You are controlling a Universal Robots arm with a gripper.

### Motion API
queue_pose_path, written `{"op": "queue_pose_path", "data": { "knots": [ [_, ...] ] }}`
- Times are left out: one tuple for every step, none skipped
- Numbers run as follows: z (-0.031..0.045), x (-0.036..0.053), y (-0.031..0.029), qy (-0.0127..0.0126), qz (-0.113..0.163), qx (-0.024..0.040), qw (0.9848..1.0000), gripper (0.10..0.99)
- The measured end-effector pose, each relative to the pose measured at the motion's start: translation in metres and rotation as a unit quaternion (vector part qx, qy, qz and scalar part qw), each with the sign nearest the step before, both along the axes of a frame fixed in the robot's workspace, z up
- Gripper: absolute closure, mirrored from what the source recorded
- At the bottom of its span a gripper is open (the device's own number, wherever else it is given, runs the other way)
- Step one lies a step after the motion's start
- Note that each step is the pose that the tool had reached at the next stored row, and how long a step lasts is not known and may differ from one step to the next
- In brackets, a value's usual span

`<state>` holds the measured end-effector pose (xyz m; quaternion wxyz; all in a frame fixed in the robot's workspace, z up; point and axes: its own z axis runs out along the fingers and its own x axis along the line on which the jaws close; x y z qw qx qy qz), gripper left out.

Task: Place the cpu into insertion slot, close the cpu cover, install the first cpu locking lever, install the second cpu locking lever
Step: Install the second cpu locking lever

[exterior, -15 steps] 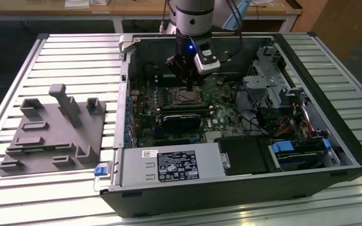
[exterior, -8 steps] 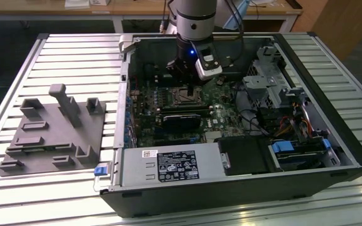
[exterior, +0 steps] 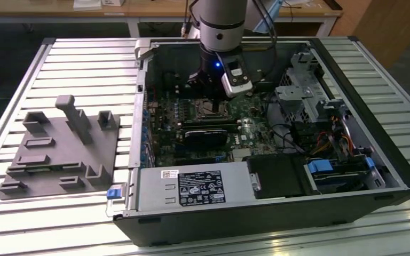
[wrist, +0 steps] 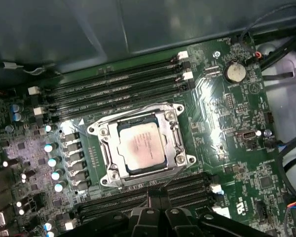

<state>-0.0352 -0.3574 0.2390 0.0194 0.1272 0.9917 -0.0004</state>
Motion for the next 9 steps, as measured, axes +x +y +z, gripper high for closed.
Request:
{"op": "queue_pose_path", "data": {
  "knots": [
    [-0.0006, -0.0009, -0.0004, 0.0000, 0.002, 0.0018, 1.0000, 0.980],
    [-0.0013, -0.0020, -0.0007, 0.0000, 0.005, 0.0037, 1.0000, 0.980],
    [-0.0019, -0.0030, -0.0008, 0.0000, 0.008, 0.0057, 1.0000, 0.980],
    [-0.0025, -0.0039, -0.0010, 0.0000, 0.011, 0.0076, 0.9999, 0.980],
    [-0.0032, -0.0049, -0.0011, 0.0000, 0.015, 0.0095, 0.9998, 0.980],
    [-0.0038, -0.0058, -0.0013, 0.0000, 0.019, 0.0111, 0.9998, 0.980],
    [-0.0043, -0.0066, -0.0016, 0.0000, 0.022, 0.0120, 0.9997, 0.980],
    [-0.0048, -0.0073, -0.0021, 0.0000, 0.024, 0.0129, 0.9996, 0.980],
    [-0.0053, -0.0080, -0.0026, 0.0000, 0.027, 0.0137, 0.9995, 0.980]
  ]
}}
